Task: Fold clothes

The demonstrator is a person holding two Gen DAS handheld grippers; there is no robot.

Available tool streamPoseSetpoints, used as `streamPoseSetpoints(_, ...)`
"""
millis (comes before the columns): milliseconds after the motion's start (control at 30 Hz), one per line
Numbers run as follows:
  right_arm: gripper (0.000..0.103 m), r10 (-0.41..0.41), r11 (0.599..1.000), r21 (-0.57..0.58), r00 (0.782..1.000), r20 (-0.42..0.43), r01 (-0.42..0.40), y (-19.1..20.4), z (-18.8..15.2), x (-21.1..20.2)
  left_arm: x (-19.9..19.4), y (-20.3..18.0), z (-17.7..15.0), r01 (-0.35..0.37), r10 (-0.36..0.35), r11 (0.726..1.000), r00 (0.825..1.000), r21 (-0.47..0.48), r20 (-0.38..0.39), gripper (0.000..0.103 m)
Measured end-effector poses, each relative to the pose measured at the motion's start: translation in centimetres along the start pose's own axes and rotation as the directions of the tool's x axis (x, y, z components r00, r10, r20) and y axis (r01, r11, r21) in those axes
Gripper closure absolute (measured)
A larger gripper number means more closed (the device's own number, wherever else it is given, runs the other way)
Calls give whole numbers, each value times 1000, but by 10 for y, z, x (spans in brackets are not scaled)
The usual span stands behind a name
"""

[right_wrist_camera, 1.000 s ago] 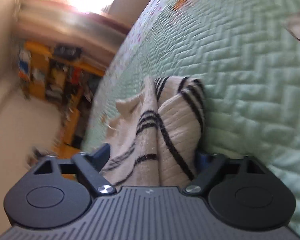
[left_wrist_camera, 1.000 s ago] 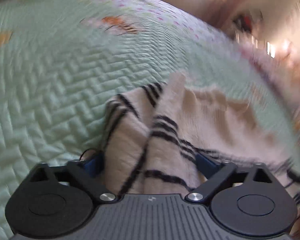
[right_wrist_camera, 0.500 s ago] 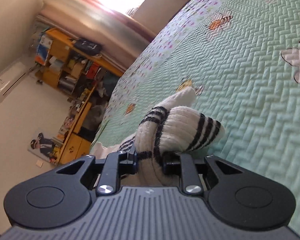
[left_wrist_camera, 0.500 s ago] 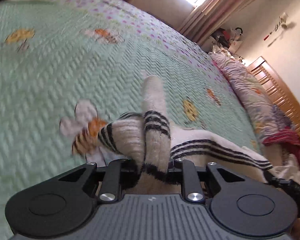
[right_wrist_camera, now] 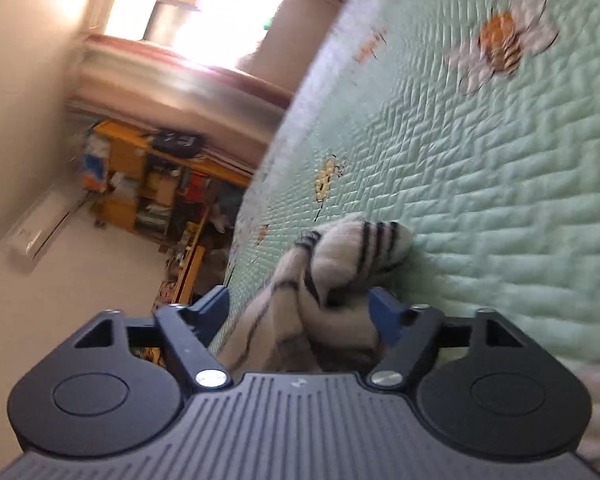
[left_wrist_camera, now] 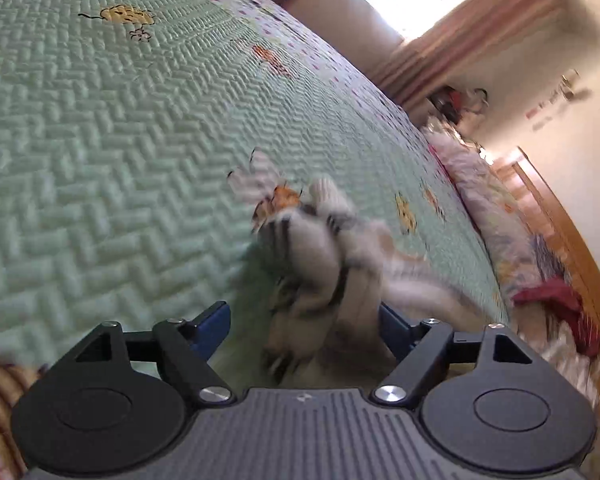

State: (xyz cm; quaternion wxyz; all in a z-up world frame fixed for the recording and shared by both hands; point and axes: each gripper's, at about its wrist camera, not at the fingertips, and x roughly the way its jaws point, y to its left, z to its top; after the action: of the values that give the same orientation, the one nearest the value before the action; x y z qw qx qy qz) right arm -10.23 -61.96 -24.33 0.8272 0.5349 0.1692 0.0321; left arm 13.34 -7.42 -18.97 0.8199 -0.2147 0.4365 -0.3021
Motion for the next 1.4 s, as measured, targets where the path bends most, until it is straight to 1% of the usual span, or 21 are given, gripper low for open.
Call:
streamPoseSetpoints(67, 23, -47, 998, -51, 999, -27, 46, -1, -17, -10, -4, -3, -15, -10, 10, 998, 1000, 62, -8, 22)
streamPoseSetpoints(133, 23, -86, 986, -146, 996, -25, 81, 9, -32, -16, -7, -11, -18, -18, 18, 992, 1000, 122, 1, 22)
streamPoseSetpoints(200, 23, -49, 985, -167, 999, -20, 45, 19, -31, -12, -9, -20, -14, -21, 19, 986, 1000, 167, 13, 22)
streamPoseSetpoints(300, 23, 2, 991, -133, 996, -86, -13, 28, -14, 11, -2, -24, -5, 0, -1, 987, 1000, 160, 5, 21)
streamPoseSetpoints(400, 23, -72, 981, -190, 989, -131, 46, 31, -12, 29, 7, -19, -7, -39, 40, 987, 999, 153, -5, 21)
streamPoseSetpoints(467, 23, -154, 953, -283, 977, -146, 108, 31, -21, 30, 13, -14, -11, -37, 40, 986, 999, 165, -14, 20)
streamPoseSetpoints(533, 23, -206, 925, -354, 965, -163, 138, 23, -33, 27, 20, -11, -13, -37, 41, 981, 999, 189, -19, 18)
streamPoseSetpoints(567, 23, -217, 913, -383, 961, -170, 139, 20, -38, 28, 24, -13, -12, -42, 46, 975, 999, 218, -13, 15)
streamPoseSetpoints(667, 21, -205, 876, -468, 969, -135, 120, 22, -43, 36, 37, -22, -10, -77, 76, 947, 997, 311, 13, 7)
streamPoseSetpoints(800, 14, -230, 821, -560, 962, -147, 111, 23, -44, 70, 55, -33, -16, -109, 104, 913, 994, 392, 34, 2)
streamPoseSetpoints(833, 14, -227, 824, -556, 962, -150, 108, 23, -44, 74, 57, -37, -18, -114, 109, 905, 993, 410, 37, 4)
streamPoseSetpoints(867, 18, -217, 844, -526, 962, -163, 101, 27, -44, 76, 59, -41, -20, -120, 113, 896, 993, 427, 40, 14)
streamPoseSetpoints(900, 45, -208, 866, -491, 960, -185, 93, 28, -46, 76, 60, -46, -21, -113, 110, 893, 993, 435, 31, 24)
streamPoseSetpoints(933, 73, -199, 887, -454, 958, -208, 86, 30, -47, 76, 58, -50, -20, -96, 102, 900, 995, 426, 9, 52)
streamPoseSetpoints(967, 73, -188, 906, -416, 955, -230, 78, 31, -48, 76, 54, -53, -18, -80, 95, 910, 995, 408, -17, 63)
streamPoseSetpoints(1033, 78, -196, 919, -382, 955, -225, 99, 41, -52, 66, 43, -63, -13, -74, 102, 913, 994, 402, -49, 75)
streamPoseSetpoints(1067, 79, -191, 931, -350, 955, -226, 104, 46, -52, 59, 35, -67, -9, -60, 94, 924, 993, 378, -72, 81)
streamPoseSetpoints(1167, 80, -150, 968, -234, 954, -259, 88, 76, -44, 33, -5, -75, 5, 28, 5, 976, 989, 218, -150, 84)
streamPoseSetpoints(1300, 80, -64, 994, -101, 948, -311, 34, 115, -35, -8, -61, -88, 4, 118, -95, 986, 980, 122, -177, 84)
streamPoseSetpoints(1367, 80, -45, 999, -4, 944, -326, 46, 114, -36, -27, -77, -89, -9, 105, -82, 988, 978, 114, -191, 78)
streamPoseSetpoints(1400, 77, -49, 995, 68, 939, -342, 76, 104, -41, -34, -79, -85, -18, 77, -53, 991, 977, 110, -206, 69)
